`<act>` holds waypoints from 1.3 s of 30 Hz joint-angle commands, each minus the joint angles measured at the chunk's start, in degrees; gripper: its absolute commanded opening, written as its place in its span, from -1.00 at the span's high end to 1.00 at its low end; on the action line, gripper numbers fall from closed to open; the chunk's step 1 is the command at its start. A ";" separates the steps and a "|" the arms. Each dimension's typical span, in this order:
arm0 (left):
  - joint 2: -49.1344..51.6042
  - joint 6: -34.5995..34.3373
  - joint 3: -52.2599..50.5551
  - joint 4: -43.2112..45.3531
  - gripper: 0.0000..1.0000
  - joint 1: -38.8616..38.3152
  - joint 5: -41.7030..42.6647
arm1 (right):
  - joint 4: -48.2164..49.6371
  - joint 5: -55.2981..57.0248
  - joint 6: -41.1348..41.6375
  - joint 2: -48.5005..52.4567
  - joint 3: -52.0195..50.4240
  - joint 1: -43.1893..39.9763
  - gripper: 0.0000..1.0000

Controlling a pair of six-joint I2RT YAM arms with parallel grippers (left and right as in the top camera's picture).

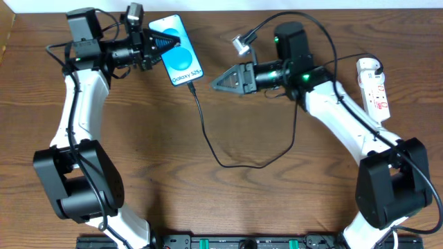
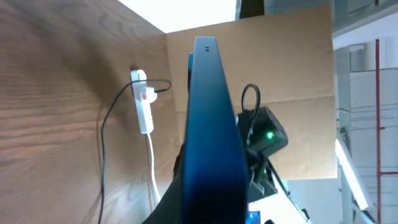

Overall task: Plug charger to phone and switch on socket
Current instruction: 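Open the right gripper and withdraw it from the plugged cable, then lower the phone onto the table with the left gripper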

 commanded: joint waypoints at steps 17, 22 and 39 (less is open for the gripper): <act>6.08 14.12 -0.02 -17.55 0.85 -6.99 -22.45 | -26.49 31.17 -20.94 -0.83 0.79 -7.08 -0.30; 6.32 27.26 -0.02 -25.92 0.86 -8.81 -32.00 | -30.21 38.38 -23.26 -1.03 0.79 -7.21 -0.36; 18.56 43.32 -0.02 -33.42 0.86 -9.20 -25.31 | -36.83 44.19 -26.27 -1.03 0.79 -7.10 -0.34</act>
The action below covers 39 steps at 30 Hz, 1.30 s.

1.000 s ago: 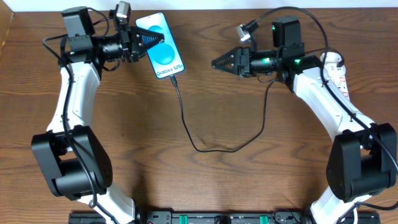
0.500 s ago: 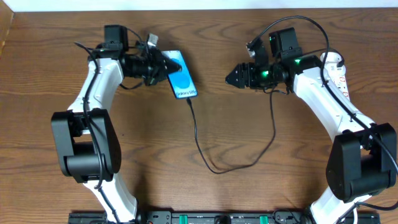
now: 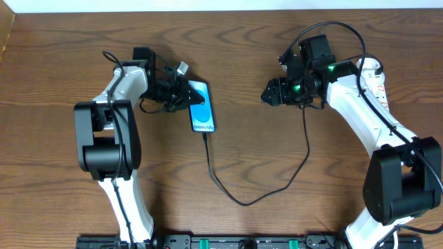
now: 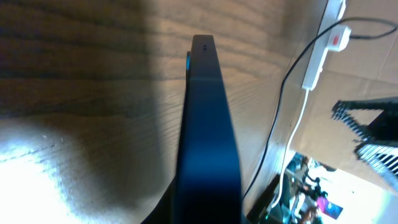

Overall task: Plug charger to phone and switch on socket
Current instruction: 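Lower the phone onto the table with the left gripper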

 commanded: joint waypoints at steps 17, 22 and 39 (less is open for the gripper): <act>1.40 5.35 0.44 -0.70 0.85 -0.94 -4.22 | -1.22 2.80 -1.18 -1.01 0.55 0.13 -0.35; 2.05 3.63 0.39 -0.92 0.85 -0.94 -4.22 | -1.86 3.50 -1.18 -1.01 0.55 0.13 -0.36; 2.99 -0.46 0.37 -1.53 0.33 -0.92 -10.93 | -2.23 4.28 -1.18 -1.01 0.57 0.13 -0.38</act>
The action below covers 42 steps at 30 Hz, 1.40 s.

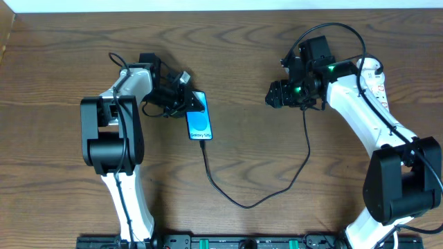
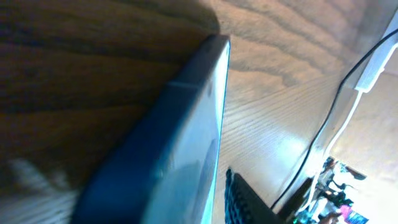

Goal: Plug charger to phone and switch on socket

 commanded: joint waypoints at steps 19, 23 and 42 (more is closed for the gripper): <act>0.15 -5.29 0.37 -0.79 -0.36 -0.07 -31.61 | 0.09 0.20 -1.44 -0.98 0.55 0.13 -0.41; 0.15 -5.27 0.37 -0.81 -0.36 -0.07 -35.60 | -0.07 0.20 -1.46 -0.98 0.55 0.13 -0.42; -33.79 -5.29 10.75 -11.10 -0.39 0.31 -32.72 | -3.32 0.63 -1.51 -13.57 0.59 -9.86 0.79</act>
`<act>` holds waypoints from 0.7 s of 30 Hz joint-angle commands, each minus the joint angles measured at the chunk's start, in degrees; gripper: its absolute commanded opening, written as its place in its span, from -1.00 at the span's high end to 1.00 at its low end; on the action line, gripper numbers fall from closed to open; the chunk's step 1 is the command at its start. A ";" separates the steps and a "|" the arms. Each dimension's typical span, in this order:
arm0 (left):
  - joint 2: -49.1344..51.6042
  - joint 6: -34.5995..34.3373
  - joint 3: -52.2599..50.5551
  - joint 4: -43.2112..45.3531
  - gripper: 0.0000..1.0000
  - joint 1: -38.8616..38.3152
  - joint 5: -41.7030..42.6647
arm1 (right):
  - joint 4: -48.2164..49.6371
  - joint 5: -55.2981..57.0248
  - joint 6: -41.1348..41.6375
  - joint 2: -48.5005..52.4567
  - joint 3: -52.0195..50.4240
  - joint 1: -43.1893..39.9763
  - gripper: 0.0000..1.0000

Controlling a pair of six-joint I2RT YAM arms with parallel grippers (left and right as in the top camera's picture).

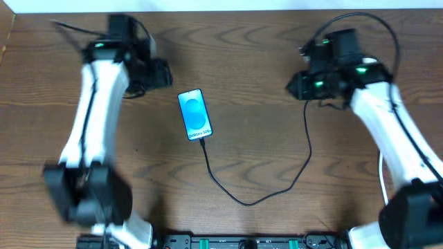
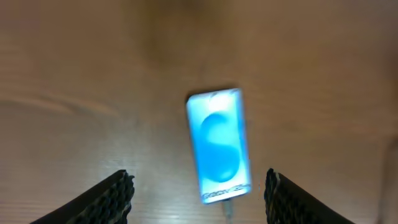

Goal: Plug charger to phone and switch on socket

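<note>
The phone (image 1: 194, 114) lies flat on the wooden table, its blue screen facing up. A black charger cable (image 1: 242, 200) is plugged into its near end and loops right, up toward my right gripper (image 1: 299, 86). That gripper is dark and its jaws cannot be made out. My left gripper (image 1: 158, 72) hangs left of and behind the phone, blurred. In the left wrist view the phone (image 2: 219, 146) sits below my left gripper (image 2: 199, 199), whose fingers (image 2: 115, 196) stand wide apart with nothing held. The socket strip is hidden behind the right arm.
Bare brown table (image 1: 83, 200) surrounds the phone. The cable's loop lies across the near middle. A dark rail (image 1: 228, 242) runs along the front edge. My right arm's white links (image 1: 387, 131) cover the far right side.
My left gripper was shut on the tilted phone at the table. Now it is open and has drawn back up and to the left, and the phone lies flat. The right gripper has shifted slightly right.
My left gripper first held the plugged-in phone on edge at the back, with the right gripper near the middle. Then the phone was lower and nearer the centre, the right gripper by the socket strip. Then the phone tilted onto the table; now it lies flat and released.
</note>
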 commanded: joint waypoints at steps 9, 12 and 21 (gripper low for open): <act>-18.34 -0.35 1.14 -0.48 -0.61 0.15 0.94 | -3.15 0.42 -1.16 -2.58 0.57 -20.44 0.98; -18.75 -0.35 1.14 -0.63 -0.69 0.15 0.94 | -2.69 0.48 -1.25 -2.08 0.57 -24.94 0.98; -18.60 -0.33 1.11 -1.75 -0.83 0.15 0.92 | 5.27 0.17 1.77 2.89 0.57 -34.16 0.98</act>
